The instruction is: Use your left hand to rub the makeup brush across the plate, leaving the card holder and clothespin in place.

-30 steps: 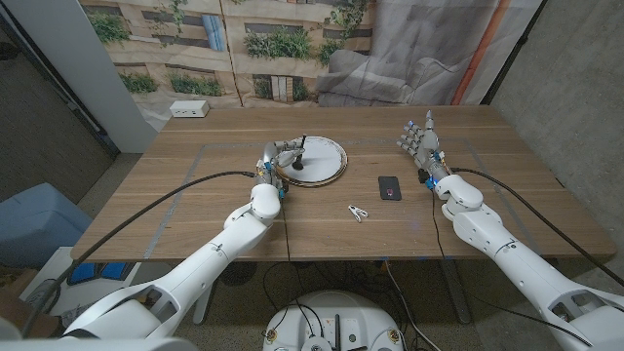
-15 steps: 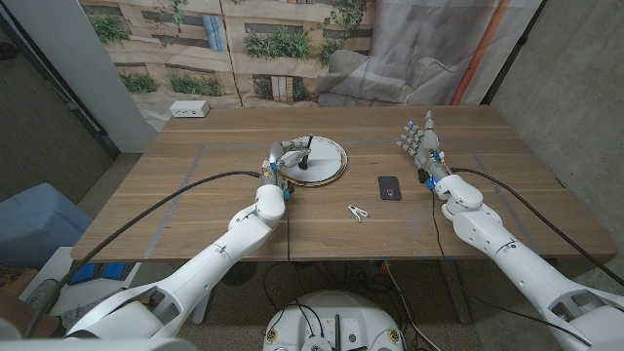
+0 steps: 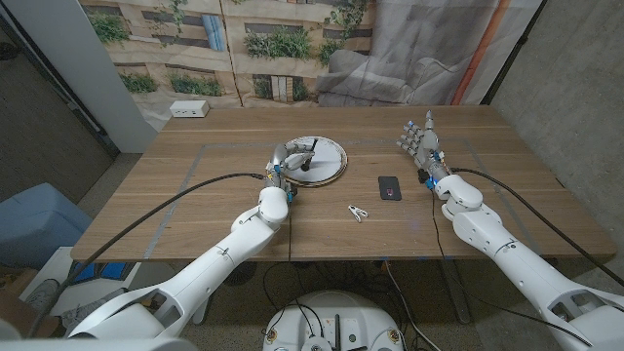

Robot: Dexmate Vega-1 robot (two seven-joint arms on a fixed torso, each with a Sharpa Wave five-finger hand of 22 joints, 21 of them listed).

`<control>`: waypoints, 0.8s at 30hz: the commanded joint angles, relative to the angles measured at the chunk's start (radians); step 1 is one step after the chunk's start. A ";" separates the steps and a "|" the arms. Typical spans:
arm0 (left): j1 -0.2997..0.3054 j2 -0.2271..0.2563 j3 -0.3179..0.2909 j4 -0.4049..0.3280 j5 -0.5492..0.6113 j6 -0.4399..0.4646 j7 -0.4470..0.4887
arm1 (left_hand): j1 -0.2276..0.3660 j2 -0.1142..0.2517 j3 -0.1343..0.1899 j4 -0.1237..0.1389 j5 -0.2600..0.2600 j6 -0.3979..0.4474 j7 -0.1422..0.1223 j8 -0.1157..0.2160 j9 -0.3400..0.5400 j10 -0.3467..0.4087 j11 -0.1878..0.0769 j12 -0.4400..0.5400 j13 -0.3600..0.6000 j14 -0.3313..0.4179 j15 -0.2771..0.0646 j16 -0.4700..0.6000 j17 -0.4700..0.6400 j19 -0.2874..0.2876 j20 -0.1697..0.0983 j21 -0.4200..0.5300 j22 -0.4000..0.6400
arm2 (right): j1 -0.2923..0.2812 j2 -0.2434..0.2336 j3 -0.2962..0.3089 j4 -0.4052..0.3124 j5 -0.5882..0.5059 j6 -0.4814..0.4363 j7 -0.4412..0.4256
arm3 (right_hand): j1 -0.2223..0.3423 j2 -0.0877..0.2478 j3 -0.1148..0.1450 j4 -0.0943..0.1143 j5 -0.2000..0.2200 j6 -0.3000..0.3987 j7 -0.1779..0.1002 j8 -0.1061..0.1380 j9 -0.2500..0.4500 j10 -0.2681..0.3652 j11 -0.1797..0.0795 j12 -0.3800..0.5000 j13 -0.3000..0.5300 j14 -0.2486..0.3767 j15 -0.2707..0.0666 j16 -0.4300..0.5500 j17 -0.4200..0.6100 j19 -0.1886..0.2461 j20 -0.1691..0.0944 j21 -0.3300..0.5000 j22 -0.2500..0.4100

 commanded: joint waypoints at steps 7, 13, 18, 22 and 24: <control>-0.003 -0.017 0.014 0.003 0.001 -0.004 -0.009 | 0.008 0.008 -0.003 -0.002 0.004 0.004 0.002 0.002 0.005 0.007 0.001 0.008 0.001 -0.005 -0.148 0.004 0.002 -0.003 -0.008 0.004 0.004 | 0.000 0.000 0.000 0.001 0.000 0.001 0.000 | 0.002 0.101 0.002 0.007 0.007 -0.007 0.000 0.005 0.003 -0.004 0.005 0.007 0.002 -0.001 0.009 0.004 0.003 0.000 0.008 0.007 0.006; -0.002 -0.022 0.020 0.001 0.001 -0.006 -0.015 | 0.008 0.008 -0.004 -0.002 0.004 0.005 0.003 0.002 0.005 0.007 0.001 0.008 0.001 -0.005 -0.148 0.004 0.002 -0.003 -0.008 0.004 0.004 | 0.000 0.000 0.000 0.001 0.000 0.002 0.001 | 0.002 0.101 0.002 0.007 0.007 -0.007 0.001 0.005 0.003 -0.004 0.005 0.007 0.002 -0.001 0.009 0.004 0.003 0.000 0.007 0.007 0.006; 0.000 -0.024 0.024 -0.004 0.003 -0.004 -0.017 | 0.009 0.009 -0.005 -0.002 0.004 0.006 0.001 0.003 0.005 0.007 0.001 0.008 0.001 -0.005 -0.148 0.004 0.002 -0.003 -0.008 0.004 0.004 | 0.000 0.000 0.000 0.001 0.000 0.002 0.001 | 0.002 0.101 0.002 0.007 0.007 -0.008 0.000 0.005 0.003 -0.006 0.005 0.006 0.002 -0.001 0.008 0.004 0.003 0.000 0.007 0.007 0.006; 0.001 -0.024 0.026 -0.006 0.002 -0.006 -0.022 | 0.009 0.009 -0.006 -0.002 0.004 0.007 0.003 0.003 0.005 0.008 0.001 0.008 0.001 -0.005 -0.148 0.004 0.002 -0.003 -0.008 0.004 0.004 | 0.000 0.000 0.000 0.001 0.000 0.001 0.000 | 0.002 0.101 0.002 0.007 0.007 -0.007 0.000 0.005 0.003 -0.005 0.003 0.007 0.002 -0.001 0.008 0.003 0.003 0.000 0.007 0.007 0.006; 0.003 -0.025 0.027 -0.007 0.003 -0.004 -0.020 | 0.009 0.009 -0.006 -0.002 0.004 0.006 0.001 0.003 0.006 0.008 0.001 0.008 0.001 -0.005 -0.147 0.004 0.002 -0.003 -0.008 0.004 0.004 | 0.000 0.000 0.000 0.001 0.000 0.001 0.000 | 0.002 0.101 0.002 0.007 0.007 -0.007 0.000 0.005 0.003 -0.005 0.003 0.007 0.002 -0.001 0.010 0.004 0.003 0.000 0.007 0.007 0.006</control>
